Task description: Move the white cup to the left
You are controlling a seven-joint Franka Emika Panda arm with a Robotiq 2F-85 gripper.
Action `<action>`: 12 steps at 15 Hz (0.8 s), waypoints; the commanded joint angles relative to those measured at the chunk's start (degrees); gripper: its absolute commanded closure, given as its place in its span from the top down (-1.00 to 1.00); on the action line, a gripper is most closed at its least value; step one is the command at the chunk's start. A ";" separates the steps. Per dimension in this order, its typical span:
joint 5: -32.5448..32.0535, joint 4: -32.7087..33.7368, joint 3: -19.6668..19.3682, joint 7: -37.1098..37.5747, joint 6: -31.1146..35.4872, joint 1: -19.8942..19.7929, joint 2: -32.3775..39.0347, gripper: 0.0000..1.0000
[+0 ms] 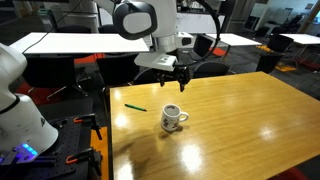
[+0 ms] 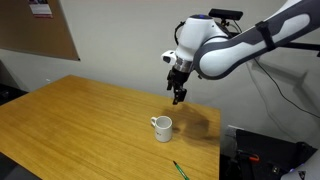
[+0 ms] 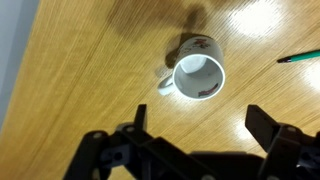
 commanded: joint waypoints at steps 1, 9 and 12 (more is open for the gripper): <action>0.98 1.41 -2.04 0.29 -11.20 1.81 -4.36 1.00; 1.00 2.74 -3.61 0.24 -18.68 3.20 -5.74 1.00; 1.02 2.74 -3.67 0.24 -18.79 3.28 -5.76 1.00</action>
